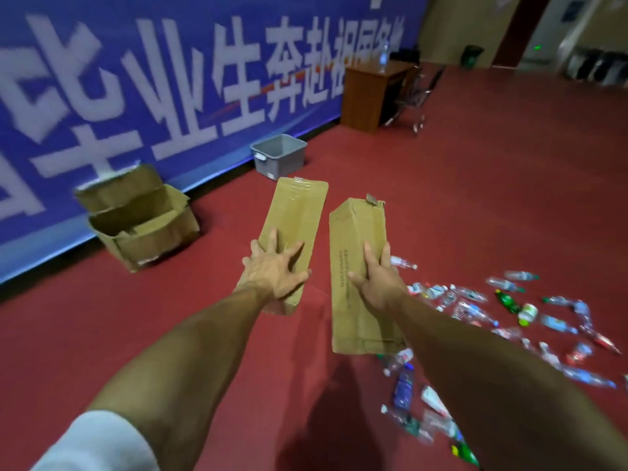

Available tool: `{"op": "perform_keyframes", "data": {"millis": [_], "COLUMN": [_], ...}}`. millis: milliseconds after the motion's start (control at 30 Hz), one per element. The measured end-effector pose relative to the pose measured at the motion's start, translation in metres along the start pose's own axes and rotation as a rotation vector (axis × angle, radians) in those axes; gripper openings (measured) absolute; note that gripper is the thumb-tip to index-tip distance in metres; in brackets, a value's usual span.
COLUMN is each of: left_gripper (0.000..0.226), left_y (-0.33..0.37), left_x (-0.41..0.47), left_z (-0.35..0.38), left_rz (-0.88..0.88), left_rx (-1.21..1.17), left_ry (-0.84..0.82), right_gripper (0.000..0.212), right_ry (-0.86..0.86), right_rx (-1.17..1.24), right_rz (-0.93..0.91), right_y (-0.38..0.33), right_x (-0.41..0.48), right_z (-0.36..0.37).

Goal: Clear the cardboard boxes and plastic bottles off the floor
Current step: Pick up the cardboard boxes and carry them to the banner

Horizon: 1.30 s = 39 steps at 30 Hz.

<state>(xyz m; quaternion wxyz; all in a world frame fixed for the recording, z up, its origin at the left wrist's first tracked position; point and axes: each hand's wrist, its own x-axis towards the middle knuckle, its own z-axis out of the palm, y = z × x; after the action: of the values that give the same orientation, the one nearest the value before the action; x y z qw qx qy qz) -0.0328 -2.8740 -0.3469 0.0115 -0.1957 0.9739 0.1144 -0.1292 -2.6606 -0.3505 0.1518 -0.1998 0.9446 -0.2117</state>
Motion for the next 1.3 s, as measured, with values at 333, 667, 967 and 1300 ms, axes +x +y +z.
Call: {"op": "perform_keyframes", "data": {"millis": [333, 667, 967, 1300], "left_gripper": [0.070, 0.071, 0.073, 0.073], "left_y": [-0.143, -0.214, -0.307, -0.470], "left_x": [0.037, 0.117, 0.181, 0.276], "left_z": [-0.047, -0.088, -0.107, -0.123], "left_rz": [-0.330, -0.575, -0.728, -0.811], "left_rx": [-0.040, -0.047, -0.063, -0.132], "left_ry": [0.083, 0.144, 0.168, 0.171], "right_gripper": [0.079, 0.080, 0.079, 0.078], "right_ry": [-0.153, -0.276, -0.328, -0.338], "right_rx": [-0.093, -0.117, -0.166, -0.272], "right_rz": [-0.296, -0.542, -0.629, -0.689], "right_y": [-0.169, -0.275, -0.376, -0.525], "right_x": [0.124, 0.268, 0.358, 0.463], "right_z": [0.035, 0.029, 0.064, 0.139]}}
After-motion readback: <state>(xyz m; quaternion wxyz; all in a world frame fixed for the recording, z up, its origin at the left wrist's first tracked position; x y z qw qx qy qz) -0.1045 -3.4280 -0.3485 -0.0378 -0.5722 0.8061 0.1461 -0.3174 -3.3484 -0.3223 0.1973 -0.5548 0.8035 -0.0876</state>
